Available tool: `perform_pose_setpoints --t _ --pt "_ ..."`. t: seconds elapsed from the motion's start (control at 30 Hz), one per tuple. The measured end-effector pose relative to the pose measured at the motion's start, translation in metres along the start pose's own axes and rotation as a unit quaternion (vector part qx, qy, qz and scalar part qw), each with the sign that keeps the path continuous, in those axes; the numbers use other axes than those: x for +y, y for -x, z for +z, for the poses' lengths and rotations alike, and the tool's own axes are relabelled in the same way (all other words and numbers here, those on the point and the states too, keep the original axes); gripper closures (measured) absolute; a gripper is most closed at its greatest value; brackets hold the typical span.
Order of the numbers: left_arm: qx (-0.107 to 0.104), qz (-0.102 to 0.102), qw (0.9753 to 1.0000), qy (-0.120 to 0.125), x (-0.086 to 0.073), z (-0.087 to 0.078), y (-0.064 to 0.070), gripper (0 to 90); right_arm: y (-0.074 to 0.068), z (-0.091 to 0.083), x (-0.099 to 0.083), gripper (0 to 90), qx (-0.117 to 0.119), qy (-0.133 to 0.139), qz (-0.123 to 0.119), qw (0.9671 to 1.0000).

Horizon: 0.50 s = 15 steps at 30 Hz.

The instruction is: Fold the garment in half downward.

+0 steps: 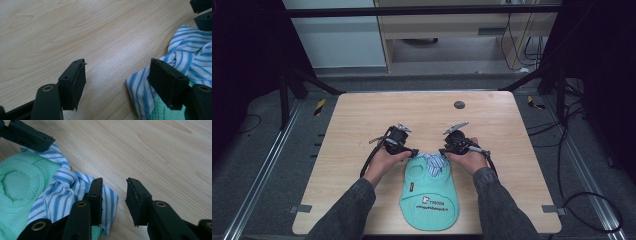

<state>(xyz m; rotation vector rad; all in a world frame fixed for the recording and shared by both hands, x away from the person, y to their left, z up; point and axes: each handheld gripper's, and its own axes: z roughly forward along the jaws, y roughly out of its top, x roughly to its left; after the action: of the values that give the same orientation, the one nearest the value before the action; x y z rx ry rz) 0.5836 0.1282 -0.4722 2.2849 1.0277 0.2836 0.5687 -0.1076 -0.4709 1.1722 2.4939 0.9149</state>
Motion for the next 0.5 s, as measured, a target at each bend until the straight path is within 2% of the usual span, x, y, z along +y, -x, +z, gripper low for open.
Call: perform_pose_setpoints --t 0.17,0.3,0.5 --pt "-0.003 0.004 1.0 -0.007 -0.0045 0.0049 0.0022 28.6 -0.0048 0.0086 -0.0033 66.2 0.003 -0.013 0.002 0.9999" --pt "-0.012 -0.004 0.9999 -0.009 -0.0092 0.0073 0.0006 28.4 -0.0061 0.0111 -0.0072 63.7 0.001 -0.007 0.014 0.9999" --pt "-0.012 -0.002 0.9999 -0.01 -0.0099 0.0067 0.002 28.6 -0.0089 0.0113 -0.0084 61.3 0.0 -0.011 0.012 0.9999"
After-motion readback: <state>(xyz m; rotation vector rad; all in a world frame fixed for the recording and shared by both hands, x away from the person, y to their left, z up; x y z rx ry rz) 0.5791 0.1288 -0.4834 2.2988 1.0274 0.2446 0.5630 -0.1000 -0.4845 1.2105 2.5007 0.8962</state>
